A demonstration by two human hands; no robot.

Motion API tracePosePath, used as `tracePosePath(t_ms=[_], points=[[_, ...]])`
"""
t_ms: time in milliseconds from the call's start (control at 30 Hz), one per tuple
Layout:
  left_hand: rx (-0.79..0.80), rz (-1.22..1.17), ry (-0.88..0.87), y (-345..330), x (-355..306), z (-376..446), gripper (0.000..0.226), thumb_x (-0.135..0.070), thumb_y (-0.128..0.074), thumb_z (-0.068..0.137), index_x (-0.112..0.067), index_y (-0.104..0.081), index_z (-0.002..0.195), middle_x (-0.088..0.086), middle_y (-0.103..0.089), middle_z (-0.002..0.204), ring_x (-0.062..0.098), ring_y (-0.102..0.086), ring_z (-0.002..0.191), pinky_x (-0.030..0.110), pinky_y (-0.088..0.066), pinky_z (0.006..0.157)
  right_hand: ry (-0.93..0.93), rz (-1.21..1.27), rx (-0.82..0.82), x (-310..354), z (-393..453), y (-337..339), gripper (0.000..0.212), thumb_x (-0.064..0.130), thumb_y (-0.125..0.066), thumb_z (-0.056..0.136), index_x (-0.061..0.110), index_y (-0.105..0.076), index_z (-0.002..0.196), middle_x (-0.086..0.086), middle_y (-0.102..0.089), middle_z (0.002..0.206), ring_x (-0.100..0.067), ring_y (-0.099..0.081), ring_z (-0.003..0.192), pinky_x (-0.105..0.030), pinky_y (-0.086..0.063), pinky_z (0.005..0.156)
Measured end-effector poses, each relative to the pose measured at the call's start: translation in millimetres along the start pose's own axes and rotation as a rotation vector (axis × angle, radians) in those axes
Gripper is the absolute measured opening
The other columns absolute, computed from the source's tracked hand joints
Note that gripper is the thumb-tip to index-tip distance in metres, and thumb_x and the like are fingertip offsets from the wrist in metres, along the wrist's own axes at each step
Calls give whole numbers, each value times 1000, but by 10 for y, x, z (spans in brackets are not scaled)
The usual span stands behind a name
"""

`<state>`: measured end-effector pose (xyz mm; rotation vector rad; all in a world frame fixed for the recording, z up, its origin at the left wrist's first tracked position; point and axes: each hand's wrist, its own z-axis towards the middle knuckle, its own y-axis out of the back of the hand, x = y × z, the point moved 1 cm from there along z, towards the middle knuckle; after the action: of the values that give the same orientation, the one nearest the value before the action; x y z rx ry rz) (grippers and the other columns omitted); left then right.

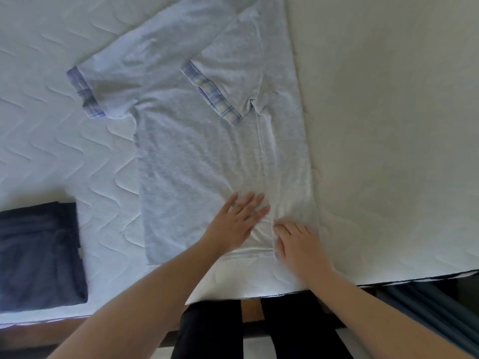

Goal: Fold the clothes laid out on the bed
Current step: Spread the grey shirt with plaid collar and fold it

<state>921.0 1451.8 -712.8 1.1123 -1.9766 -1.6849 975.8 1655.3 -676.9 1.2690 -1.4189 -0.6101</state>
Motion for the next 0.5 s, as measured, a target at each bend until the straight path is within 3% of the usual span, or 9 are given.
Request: tracePosePath(t_ms=[67, 200, 367, 433, 500], points=[[-18, -28, 36, -5, 117, -108, 56, -32, -50, 97, -25, -35, 151, 5, -27, 160, 25, -26, 147, 50, -30, 114, -40, 69, -42, 42, 221, 74, 17, 13, -61, 84, 12, -70, 98, -4, -67, 92, -28, -63, 85, -41, -52, 76], [-12, -40, 80, -195, 347, -670, 57, -40, -44, 100, -26, -28, 154, 4, -19, 162, 26, -18, 149, 50, -26, 117, 97, 46, -31, 306, 513, 64, 20, 5, -72, 76, 9, -70, 96, -7, -66, 88, -30, -63, 81, -41, -51, 71], [16, -12, 75, -454, 529, -1503, 56, -45, -34, 103, -30, -20, 155, 2, -14, 164, 24, -13, 150, 50, -22, 118, 273, 23, 235, 782, 361, -228, 17, 6, -75, 71, 10, -68, 86, -8, -66, 86, -30, -65, 79, -36, -54, 71], [50, -17, 78, -510, 552, -1731, 56, -44, -33, 104, -31, -17, 156, 1, -11, 164, 24, -11, 151, 50, -21, 119, 270, -6, 287, 878, 231, -323, 21, 8, -80, 65, 12, -67, 81, -5, -66, 83, -26, -66, 75, -30, -52, 64], [84, -2, 74, -529, 568, -1902, 59, -39, -38, 102, -32, -14, 156, 1, -8, 165, 25, -9, 151, 51, -23, 118, 202, -19, 369, 936, 135, -399, 15, 9, -74, 73, 11, -66, 86, -4, -65, 87, -25, -65, 82, -29, -50, 65]])
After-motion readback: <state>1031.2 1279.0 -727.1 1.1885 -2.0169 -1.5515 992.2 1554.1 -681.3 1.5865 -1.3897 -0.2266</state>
